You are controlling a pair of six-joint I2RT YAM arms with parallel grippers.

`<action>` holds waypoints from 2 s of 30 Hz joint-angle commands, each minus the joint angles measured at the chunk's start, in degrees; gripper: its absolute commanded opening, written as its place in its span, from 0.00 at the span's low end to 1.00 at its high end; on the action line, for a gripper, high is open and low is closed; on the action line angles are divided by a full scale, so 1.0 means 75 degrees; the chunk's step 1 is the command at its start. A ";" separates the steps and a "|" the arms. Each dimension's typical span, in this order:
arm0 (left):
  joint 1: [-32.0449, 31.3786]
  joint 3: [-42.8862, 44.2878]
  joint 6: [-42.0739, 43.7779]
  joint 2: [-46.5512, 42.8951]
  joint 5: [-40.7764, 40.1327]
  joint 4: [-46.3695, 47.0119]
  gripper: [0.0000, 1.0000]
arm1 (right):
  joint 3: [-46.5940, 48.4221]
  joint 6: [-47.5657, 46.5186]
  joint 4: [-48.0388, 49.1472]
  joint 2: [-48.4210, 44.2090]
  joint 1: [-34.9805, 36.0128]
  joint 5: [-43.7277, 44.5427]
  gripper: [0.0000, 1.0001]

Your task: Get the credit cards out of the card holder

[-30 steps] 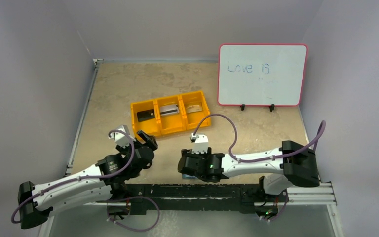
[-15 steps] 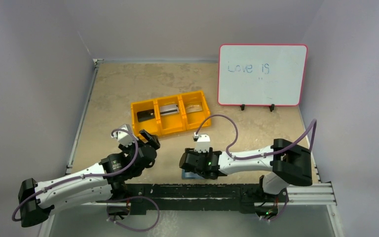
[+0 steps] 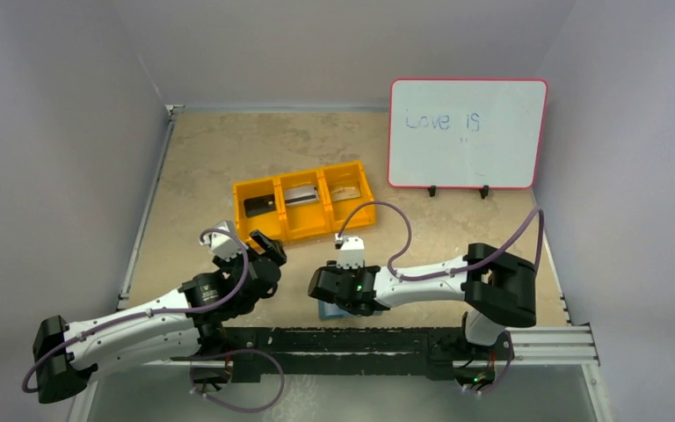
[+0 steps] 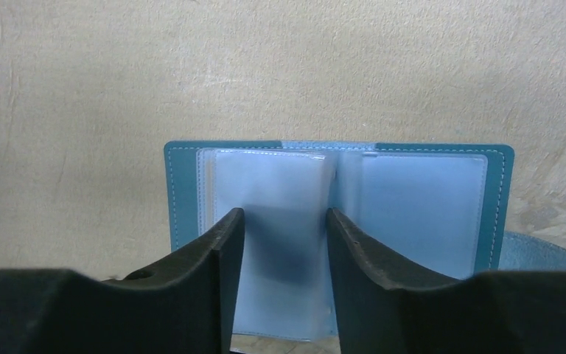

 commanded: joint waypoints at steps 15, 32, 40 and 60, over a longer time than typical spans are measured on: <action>0.0001 0.0231 0.1127 0.0486 0.0648 0.1266 0.77 | -0.1757 -0.0855 0.2695 -0.1804 -0.1124 -0.1253 0.00; 0.0000 0.0431 0.1020 0.0473 0.0537 0.0878 0.78 | -0.0995 -0.1907 0.2404 -0.1172 -0.0917 -0.1226 0.50; 0.0003 0.0285 0.0811 -0.0045 0.0368 0.0515 0.78 | -0.0023 -0.1662 0.0931 -0.0094 -0.0434 -0.0505 0.60; 0.0001 0.0279 0.0848 0.0068 0.0440 0.0535 0.78 | -0.0017 -0.1939 0.0978 -0.0112 -0.0305 -0.0890 0.67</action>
